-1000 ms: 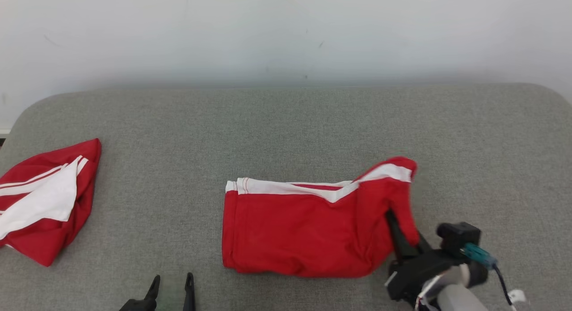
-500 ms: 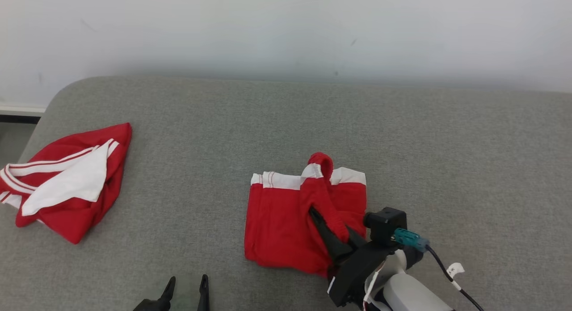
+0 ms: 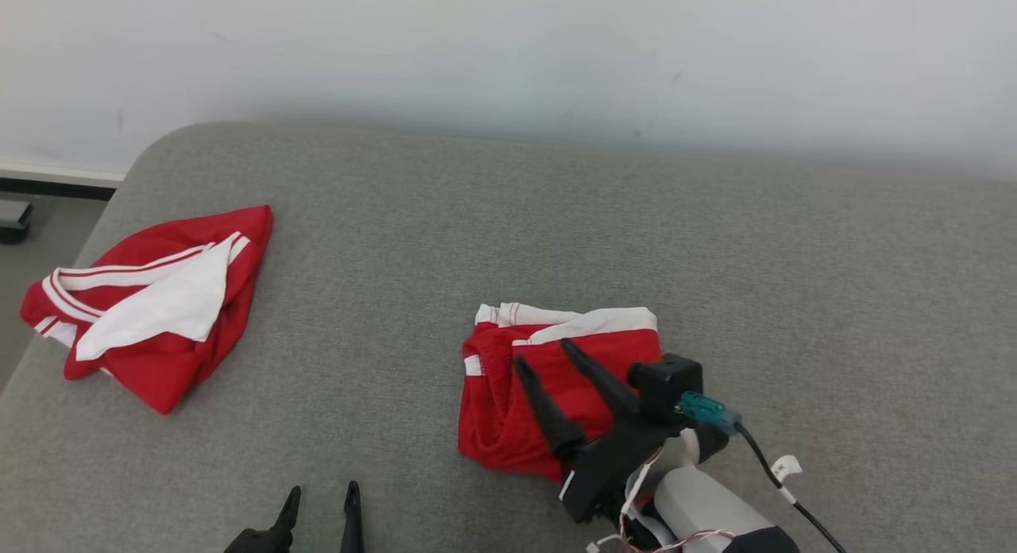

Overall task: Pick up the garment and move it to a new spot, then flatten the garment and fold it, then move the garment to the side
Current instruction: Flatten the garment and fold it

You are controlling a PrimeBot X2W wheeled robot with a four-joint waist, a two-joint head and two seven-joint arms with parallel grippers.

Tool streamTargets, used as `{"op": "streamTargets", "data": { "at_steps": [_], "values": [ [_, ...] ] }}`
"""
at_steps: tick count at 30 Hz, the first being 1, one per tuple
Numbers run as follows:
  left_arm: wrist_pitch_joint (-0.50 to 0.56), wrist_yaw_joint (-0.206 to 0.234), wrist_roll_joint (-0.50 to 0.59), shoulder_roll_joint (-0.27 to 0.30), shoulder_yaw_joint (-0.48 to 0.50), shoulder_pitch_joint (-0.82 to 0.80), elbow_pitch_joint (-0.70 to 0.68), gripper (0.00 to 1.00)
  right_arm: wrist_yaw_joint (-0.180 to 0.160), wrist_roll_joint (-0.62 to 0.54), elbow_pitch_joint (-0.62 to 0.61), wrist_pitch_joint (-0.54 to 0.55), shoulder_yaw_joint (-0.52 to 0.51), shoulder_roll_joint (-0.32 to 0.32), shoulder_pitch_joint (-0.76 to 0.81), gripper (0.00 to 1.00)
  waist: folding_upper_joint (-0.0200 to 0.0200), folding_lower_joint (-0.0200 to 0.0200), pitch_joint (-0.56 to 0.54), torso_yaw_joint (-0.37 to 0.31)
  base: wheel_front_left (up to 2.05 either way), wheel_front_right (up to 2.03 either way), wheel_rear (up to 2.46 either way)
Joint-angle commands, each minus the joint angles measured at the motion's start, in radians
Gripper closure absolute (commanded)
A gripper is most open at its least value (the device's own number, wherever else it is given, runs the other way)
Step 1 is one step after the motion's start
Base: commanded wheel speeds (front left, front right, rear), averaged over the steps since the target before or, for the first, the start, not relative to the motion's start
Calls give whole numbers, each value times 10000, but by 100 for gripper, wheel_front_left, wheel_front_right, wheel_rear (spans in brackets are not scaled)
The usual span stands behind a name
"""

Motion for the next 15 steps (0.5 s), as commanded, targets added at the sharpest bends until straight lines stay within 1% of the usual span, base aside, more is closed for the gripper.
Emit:
{"op": "streamTargets", "data": {
  "at_steps": [1, 4, 8, 12, 15],
  "values": [
    [-33, 17, 10, -12, 88, 100, -95, 0, -25, -32, 92, -98, -122, -9, -48, 0, 0, 0, -65, -194, 0, 0, 0],
    [-33, 53, 169, -7, 279, 126, -357, 0, -26, -323, 170, -166, -819, -56, 83, 0, 0, 0, -104, -473, 0, 0, 0],
    [-33, 97, 372, -7, 514, 225, -778, 0, -25, -1232, -288, -168, -2228, -296, 704, 0, 0, 0, -132, -871, 0, 0, 0],
    [-33, 155, 576, -8, 724, 325, -1164, 0, -26, -2241, -923, -172, -3574, -313, 1565, 0, 0, 0, -177, -1217, 0, 0, 0],
    [-33, 122, 673, -6, 826, 454, -1327, 0, -26, -2887, -1323, -174, -4348, -287, 2259, 0, 0, 0, -217, -1434, 0, 0, 0]
  ]
}}
